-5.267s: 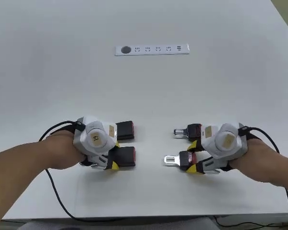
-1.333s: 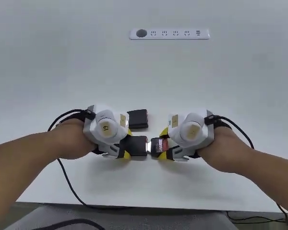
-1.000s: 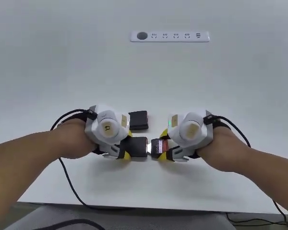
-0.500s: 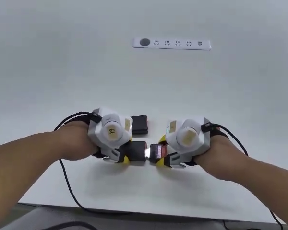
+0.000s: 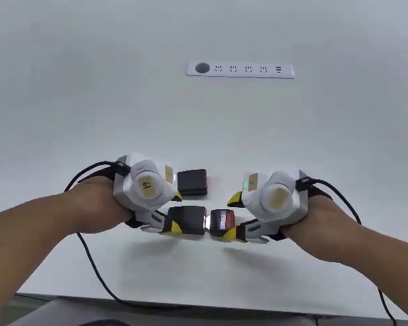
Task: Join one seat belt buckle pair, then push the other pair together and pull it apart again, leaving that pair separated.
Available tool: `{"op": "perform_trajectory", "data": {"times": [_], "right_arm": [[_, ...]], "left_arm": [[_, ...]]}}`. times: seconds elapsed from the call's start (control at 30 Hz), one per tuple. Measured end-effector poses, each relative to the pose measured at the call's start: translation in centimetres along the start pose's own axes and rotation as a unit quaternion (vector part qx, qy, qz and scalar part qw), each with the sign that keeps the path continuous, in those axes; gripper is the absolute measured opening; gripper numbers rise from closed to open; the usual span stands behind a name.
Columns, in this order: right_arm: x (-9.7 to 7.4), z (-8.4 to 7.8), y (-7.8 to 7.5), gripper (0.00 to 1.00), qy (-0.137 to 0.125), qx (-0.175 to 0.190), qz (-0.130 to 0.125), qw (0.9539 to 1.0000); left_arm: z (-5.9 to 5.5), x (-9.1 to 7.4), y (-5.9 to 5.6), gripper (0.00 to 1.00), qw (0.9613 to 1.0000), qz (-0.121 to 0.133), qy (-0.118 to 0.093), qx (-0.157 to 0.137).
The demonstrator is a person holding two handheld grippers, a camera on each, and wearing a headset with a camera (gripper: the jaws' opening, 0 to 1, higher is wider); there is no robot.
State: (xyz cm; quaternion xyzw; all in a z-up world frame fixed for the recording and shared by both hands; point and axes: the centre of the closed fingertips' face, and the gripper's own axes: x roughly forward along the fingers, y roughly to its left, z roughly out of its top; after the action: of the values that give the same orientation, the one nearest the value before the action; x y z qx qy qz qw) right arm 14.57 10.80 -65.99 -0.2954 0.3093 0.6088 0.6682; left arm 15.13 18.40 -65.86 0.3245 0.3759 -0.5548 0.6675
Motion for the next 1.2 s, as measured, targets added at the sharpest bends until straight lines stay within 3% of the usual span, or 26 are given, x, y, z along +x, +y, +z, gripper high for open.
{"op": "perform_trajectory", "data": {"times": [0.1,0.2,0.4,0.57,0.63,0.9,1.07,1.2], "right_arm": [[-1.0,-0.5,-0.7,0.32,-0.002,0.012,-0.009,0.9999],[-1.8,-1.5,-1.8,0.32,-0.002,0.021,-0.019,0.9996],[-3.3,-3.4,-3.9,0.32,0.01,0.025,-0.04,0.9988],[-4.3,-5.0,-5.1,0.33,0.021,0.031,-0.05,0.9981],[-4.6,-5.5,-5.6,0.33,0.024,0.034,-0.053,0.9977],[-5.7,-8.5,-7.5,0.34,0.047,0.047,-0.07,0.9953],[-5.9,-10.3,-8.3,0.34,0.06,0.05,-0.066,0.9948],[-6.3,-10.3,-8.3,0.34,0.066,0.052,-0.062,0.9945]], "left_arm": [[0.5,-0.4,0.6,0.38,1.0,0.005,-0.008,-0.001],[1.3,-0.9,2.0,0.39,0.9995,0.018,-0.022,-0.013],[1.8,-0.9,4.0,0.39,0.9993,0.03,-0.023,-0.008],[1.8,-0.6,5.5,0.42,0.9992,0.037,-0.018,-0.005],[1.3,-0.3,6.5,0.42,0.9992,0.037,-0.016,-0.005],[1.2,0.6,7.2,0.42,0.9995,0.031,-0.008,-0.005],[0.5,1.0,7.4,0.41,0.9998,0.021,0.004,0.006],[0.0,1.6,7.4,0.4,0.9999,0.011,0.007,0.0]]}}
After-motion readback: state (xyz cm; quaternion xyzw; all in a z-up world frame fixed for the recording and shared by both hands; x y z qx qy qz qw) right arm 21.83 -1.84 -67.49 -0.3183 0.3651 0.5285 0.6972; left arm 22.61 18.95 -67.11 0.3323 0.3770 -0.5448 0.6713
